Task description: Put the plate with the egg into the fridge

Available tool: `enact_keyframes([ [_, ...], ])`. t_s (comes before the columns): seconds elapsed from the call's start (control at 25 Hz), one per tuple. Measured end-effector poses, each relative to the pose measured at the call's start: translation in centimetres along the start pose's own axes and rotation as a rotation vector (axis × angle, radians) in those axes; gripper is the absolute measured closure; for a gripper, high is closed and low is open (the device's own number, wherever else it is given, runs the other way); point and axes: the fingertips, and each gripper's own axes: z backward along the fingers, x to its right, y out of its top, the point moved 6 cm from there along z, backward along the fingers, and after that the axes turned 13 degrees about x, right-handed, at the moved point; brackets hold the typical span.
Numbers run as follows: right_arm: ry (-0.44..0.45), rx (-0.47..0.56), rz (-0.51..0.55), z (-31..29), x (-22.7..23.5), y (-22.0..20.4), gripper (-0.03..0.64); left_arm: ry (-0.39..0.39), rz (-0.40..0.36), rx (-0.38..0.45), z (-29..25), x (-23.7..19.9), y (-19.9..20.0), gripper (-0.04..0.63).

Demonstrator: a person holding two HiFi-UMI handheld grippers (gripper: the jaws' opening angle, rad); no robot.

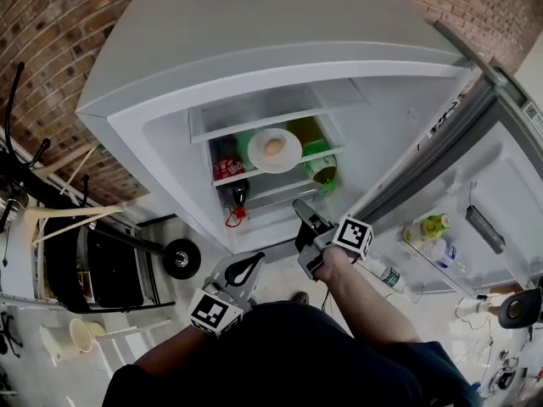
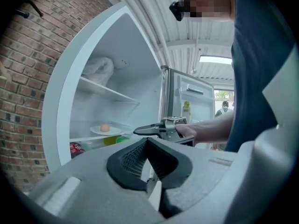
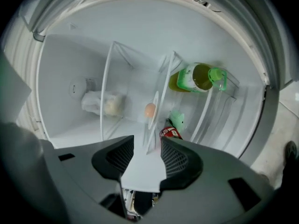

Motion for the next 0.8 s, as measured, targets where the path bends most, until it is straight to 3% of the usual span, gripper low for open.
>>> enact_keyframes([
  [0.28,0.078,-0.089,0.248,3.7,-2.0,-1.7,0.437,-0.040,0.012,0.007,-0.7,0.6,0.1,0.591],
  [0.56,0.162,-0.163,0.588,6.5,-3.9,-3.3,0.517,-0.082,-0.001,-0.006,-1.1,1.3,0.2,0.591],
  [0.8,0.231,-0.201,0.835,8.1,-5.2,-5.0,0.580,-0.089,0.038,0.001,-1.5,1.8,0.5,0.591],
])
